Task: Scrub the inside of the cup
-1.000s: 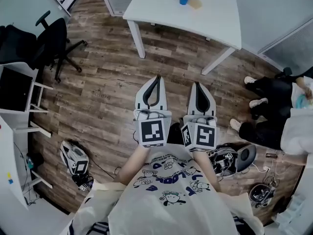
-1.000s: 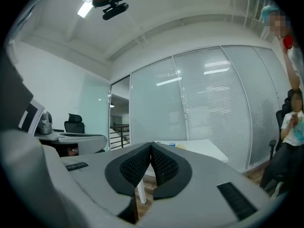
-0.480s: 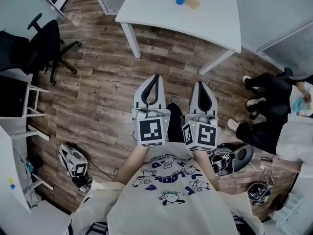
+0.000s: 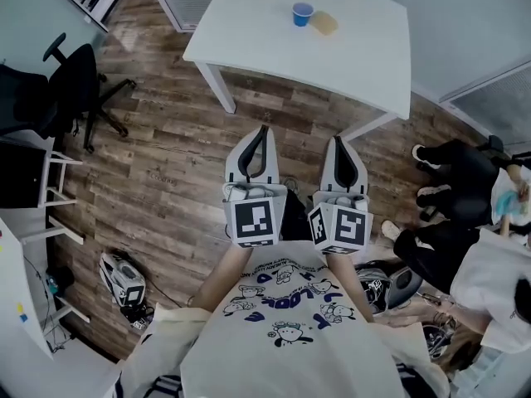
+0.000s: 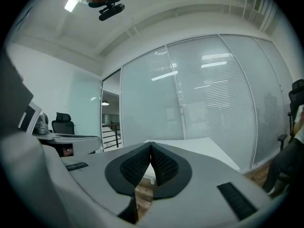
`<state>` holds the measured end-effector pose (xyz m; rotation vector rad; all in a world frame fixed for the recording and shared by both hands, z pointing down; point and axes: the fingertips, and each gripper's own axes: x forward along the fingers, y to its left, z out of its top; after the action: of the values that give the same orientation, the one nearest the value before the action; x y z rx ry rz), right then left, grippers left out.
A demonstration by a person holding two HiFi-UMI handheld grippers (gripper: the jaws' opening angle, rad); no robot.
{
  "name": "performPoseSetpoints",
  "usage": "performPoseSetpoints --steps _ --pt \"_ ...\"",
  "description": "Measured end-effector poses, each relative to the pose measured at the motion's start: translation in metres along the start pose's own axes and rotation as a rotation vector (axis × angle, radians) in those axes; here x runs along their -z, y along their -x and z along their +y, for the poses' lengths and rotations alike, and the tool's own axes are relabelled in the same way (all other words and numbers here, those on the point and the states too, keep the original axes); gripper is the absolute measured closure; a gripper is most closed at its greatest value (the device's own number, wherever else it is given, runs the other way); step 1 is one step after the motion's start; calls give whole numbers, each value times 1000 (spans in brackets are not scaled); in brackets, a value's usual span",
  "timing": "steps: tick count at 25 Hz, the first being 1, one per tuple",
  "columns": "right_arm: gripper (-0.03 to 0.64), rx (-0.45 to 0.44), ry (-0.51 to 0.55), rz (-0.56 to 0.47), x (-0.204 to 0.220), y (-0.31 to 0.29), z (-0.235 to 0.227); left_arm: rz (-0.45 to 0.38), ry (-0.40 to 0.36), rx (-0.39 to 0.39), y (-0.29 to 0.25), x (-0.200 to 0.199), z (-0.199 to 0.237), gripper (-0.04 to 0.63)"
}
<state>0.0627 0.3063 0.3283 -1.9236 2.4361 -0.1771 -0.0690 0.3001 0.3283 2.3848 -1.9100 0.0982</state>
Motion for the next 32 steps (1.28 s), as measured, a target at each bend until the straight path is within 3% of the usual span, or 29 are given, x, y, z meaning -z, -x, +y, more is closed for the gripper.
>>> performPoseSetpoints --steps 17,32 --pt "583 -59 -19 15 -3 -133 -73 -15 10 -77 -138 -12 -4 566" --pt "583 27 -55 40 3 -215 -103 26 16 -37 -229 -11 20 566"
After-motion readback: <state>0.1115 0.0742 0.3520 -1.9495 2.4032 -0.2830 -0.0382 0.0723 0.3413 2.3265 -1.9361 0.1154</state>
